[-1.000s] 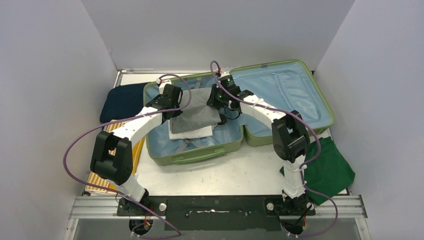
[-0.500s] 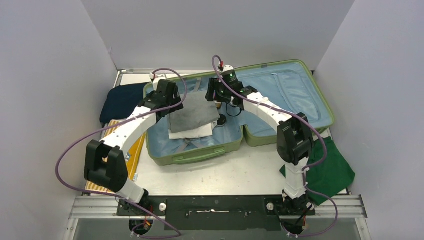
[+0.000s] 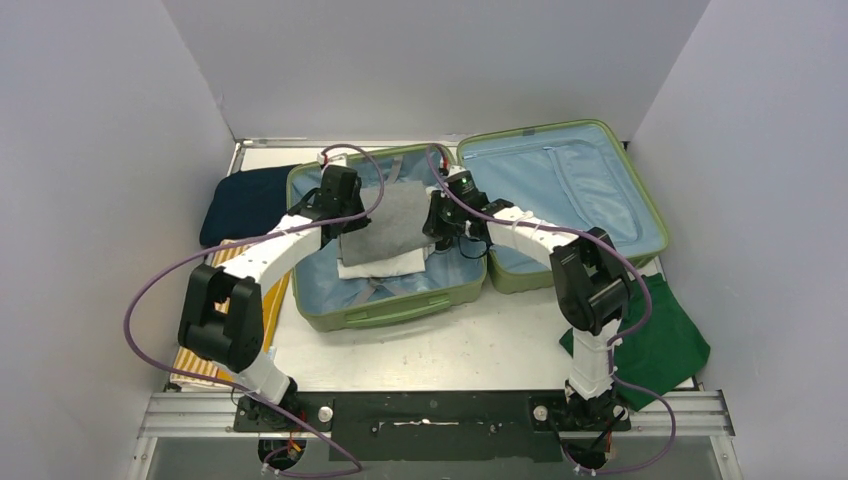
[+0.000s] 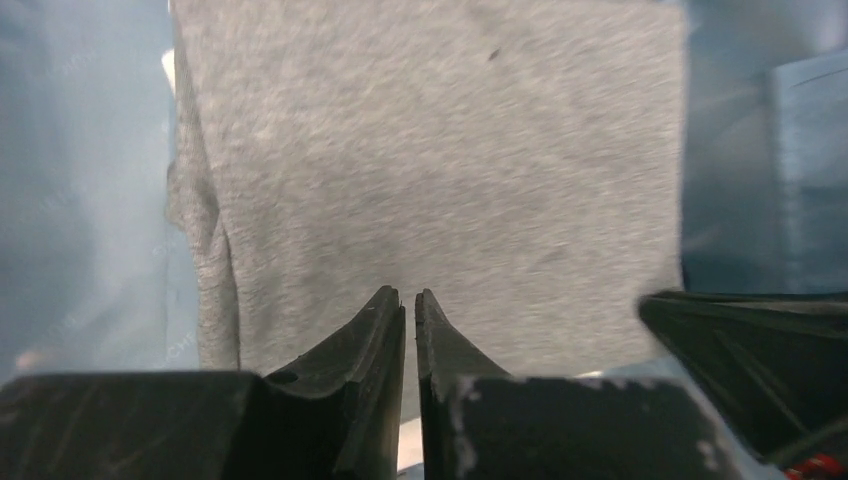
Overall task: Pack the luggage
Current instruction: Place the clothes in the luggage.
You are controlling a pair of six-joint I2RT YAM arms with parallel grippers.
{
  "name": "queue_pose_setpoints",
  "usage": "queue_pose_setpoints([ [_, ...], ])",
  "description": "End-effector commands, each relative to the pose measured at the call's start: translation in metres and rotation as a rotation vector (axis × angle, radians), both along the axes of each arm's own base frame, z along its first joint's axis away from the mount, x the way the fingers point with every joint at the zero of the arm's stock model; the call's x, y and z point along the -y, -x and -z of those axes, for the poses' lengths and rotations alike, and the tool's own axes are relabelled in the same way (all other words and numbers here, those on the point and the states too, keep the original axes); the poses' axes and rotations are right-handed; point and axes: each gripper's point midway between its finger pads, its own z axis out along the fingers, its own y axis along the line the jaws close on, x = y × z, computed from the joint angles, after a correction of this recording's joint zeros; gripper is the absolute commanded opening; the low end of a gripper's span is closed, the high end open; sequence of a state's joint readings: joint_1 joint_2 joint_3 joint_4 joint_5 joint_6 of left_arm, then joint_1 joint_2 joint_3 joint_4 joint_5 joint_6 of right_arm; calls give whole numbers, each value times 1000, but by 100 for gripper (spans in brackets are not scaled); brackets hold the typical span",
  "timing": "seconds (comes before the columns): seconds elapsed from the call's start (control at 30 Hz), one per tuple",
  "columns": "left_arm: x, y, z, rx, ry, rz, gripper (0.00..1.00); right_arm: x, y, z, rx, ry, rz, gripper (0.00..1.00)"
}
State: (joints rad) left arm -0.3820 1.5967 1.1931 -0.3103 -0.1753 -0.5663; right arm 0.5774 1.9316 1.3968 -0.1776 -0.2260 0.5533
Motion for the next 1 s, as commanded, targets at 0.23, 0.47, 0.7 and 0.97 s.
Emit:
queue_pose_setpoints([
  [0.23,-40,10,79,-195,-118,-117,0,25,4,39,-62,65,87,14],
  [0.47,-42,-15,-33,20,-99,-126,22,18,-11,-33,67,21,88,33],
  [0.7,-31,-31,-67,87,-24,-105,57,-4,10,-78,134,-14,14,56],
  [0.97,-71,-32,2,-93,185,-288,83,-1,42,-113,186,-43,-61,61],
])
